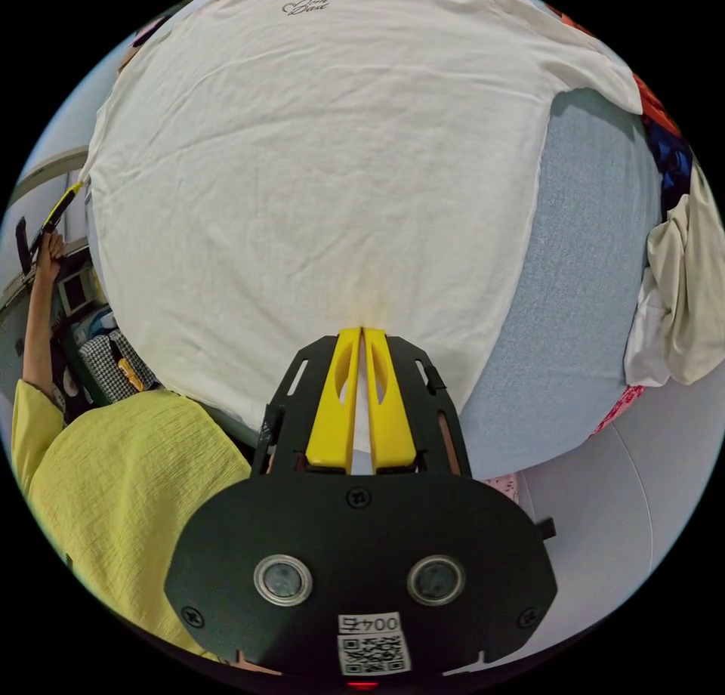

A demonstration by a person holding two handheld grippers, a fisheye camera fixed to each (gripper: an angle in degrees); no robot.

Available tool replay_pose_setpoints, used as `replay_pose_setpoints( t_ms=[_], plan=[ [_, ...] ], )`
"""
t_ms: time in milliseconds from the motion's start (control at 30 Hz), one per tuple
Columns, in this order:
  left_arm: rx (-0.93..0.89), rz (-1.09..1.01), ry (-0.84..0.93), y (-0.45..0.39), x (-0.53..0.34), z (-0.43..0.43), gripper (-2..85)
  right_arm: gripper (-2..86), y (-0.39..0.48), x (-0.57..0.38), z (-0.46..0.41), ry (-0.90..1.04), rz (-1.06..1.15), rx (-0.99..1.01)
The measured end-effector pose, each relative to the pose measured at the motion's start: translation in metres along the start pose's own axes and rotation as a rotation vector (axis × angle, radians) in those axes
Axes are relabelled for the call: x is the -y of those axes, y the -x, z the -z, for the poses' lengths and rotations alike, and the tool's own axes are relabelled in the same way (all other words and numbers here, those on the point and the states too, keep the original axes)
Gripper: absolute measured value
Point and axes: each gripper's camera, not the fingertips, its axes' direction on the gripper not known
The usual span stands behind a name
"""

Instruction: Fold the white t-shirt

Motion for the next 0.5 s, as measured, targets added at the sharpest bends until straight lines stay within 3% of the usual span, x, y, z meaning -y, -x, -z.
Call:
replay_pose_setpoints(
  t_ms=[167,500],
  plan=[
    [0.035,0.039,-0.132,0.040,0.030,0.034,7.6,-0.4,-0.001,0.000,-0.002,0.003,0.007,0.000],
    [-0.049,0.093,-0.117,0.077,0.101,-0.001,10.0,-0.4,-0.001,0.001,-0.005,0.005,0.003,-0.017]
  ],
)
